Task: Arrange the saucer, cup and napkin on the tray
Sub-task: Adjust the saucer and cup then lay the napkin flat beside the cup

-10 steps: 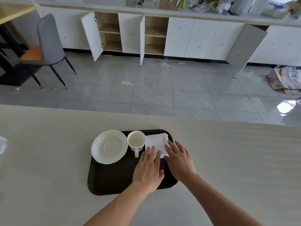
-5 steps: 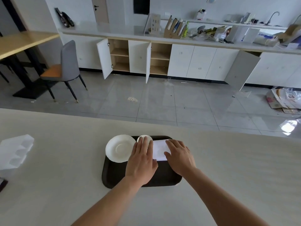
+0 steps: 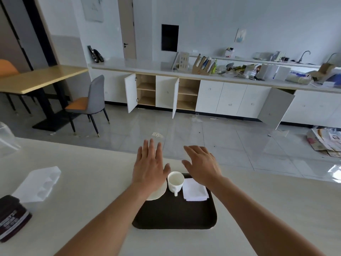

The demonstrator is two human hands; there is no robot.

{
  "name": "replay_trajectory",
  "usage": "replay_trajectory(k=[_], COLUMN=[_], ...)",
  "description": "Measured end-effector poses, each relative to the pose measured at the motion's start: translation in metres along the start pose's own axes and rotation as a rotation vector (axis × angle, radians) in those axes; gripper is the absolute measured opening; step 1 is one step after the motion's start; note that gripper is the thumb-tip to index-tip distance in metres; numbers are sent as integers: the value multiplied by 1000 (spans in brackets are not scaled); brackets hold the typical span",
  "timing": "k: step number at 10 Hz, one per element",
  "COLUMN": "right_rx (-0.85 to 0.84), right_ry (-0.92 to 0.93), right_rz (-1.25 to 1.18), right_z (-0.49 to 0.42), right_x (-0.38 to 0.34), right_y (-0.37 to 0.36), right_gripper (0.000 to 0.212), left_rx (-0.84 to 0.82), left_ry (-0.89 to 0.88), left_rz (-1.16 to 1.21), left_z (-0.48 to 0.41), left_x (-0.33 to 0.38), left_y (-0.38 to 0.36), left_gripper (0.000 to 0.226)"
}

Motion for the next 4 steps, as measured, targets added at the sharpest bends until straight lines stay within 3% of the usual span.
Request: replay_trajectory(k=[4], right_rx=[273], right_ry=[86], right_rz=[44], right_z=[-39], right_x=[-46], right_y=[150], right_gripper=[52], left_rx=[301], left_ry=[-25], left_rz=[-101], left_z=[-57], left_x=[-19], left_y=[154], left_gripper=[79])
Point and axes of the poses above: each hand's wrist, its own z-axis away from the middle knuckle, its own y-axis out of the back of the hand, x = y × z, the point moved 10 cm from there along -z, towards the middle knuckle, and after that the axes turned 9 degrees about z, right-handed, at the moved point
